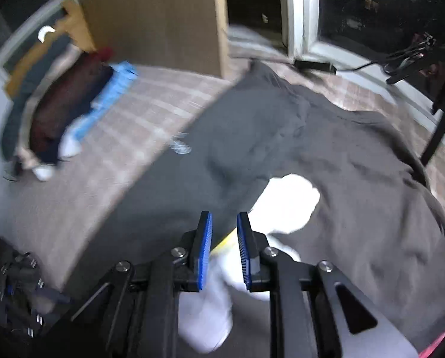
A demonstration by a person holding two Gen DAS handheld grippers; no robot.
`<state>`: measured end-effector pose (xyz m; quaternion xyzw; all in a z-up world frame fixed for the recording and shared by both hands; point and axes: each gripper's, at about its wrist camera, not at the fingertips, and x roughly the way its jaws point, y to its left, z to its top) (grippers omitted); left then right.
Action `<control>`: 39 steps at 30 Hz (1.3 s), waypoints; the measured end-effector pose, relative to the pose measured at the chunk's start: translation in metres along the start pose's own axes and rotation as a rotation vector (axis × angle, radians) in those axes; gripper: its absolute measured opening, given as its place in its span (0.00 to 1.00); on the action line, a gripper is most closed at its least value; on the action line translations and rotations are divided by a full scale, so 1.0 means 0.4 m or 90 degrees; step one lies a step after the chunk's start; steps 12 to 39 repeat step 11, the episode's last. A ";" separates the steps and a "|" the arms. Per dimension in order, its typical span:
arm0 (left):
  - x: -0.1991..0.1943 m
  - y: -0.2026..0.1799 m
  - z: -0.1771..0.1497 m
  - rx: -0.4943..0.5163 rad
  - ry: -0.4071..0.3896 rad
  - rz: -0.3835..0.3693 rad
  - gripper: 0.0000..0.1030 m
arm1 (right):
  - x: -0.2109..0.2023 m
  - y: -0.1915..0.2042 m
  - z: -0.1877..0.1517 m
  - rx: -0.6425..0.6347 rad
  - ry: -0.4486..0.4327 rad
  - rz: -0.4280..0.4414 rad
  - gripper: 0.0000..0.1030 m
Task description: Fold clothes
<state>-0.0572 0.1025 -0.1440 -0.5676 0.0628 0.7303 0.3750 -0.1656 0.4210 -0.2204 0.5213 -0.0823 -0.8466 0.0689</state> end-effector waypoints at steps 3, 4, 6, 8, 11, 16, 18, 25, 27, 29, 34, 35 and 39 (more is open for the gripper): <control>-0.032 -0.036 -0.069 0.013 0.006 -0.027 0.21 | -0.060 0.097 -0.084 -0.021 0.012 0.031 0.24; -0.035 -0.050 -0.092 0.020 0.010 -0.038 0.21 | -0.067 0.139 -0.124 -0.023 0.024 0.056 0.25; -0.039 -0.080 -0.138 0.034 0.019 -0.061 0.21 | -0.074 0.210 -0.195 -0.023 0.046 0.099 0.27; -0.043 -0.109 -0.185 0.049 0.027 -0.084 0.21 | -0.062 0.287 -0.284 -0.020 0.079 0.119 0.28; -0.069 -0.154 -0.257 0.069 0.039 -0.109 0.21 | -0.092 0.347 -0.358 0.006 0.098 0.130 0.28; -0.069 -0.154 -0.257 0.069 0.039 -0.109 0.21 | -0.092 0.347 -0.358 0.006 0.098 0.130 0.28; -0.069 -0.154 -0.257 0.069 0.039 -0.109 0.21 | -0.092 0.347 -0.358 0.006 0.098 0.130 0.28; -0.069 -0.154 -0.257 0.069 0.039 -0.109 0.21 | -0.092 0.347 -0.358 0.006 0.098 0.130 0.28; -0.069 -0.154 -0.257 0.069 0.039 -0.109 0.21 | -0.092 0.347 -0.358 0.006 0.098 0.130 0.28; -0.069 -0.154 -0.257 0.069 0.039 -0.109 0.21 | -0.092 0.347 -0.358 0.006 0.098 0.130 0.28; -0.069 -0.154 -0.257 0.069 0.039 -0.109 0.21 | -0.092 0.347 -0.358 0.006 0.098 0.130 0.28; -0.069 -0.154 -0.257 0.069 0.039 -0.109 0.21 | -0.092 0.347 -0.358 0.006 0.098 0.130 0.28; -0.069 -0.154 -0.257 0.069 0.039 -0.109 0.21 | -0.092 0.347 -0.358 0.006 0.098 0.130 0.28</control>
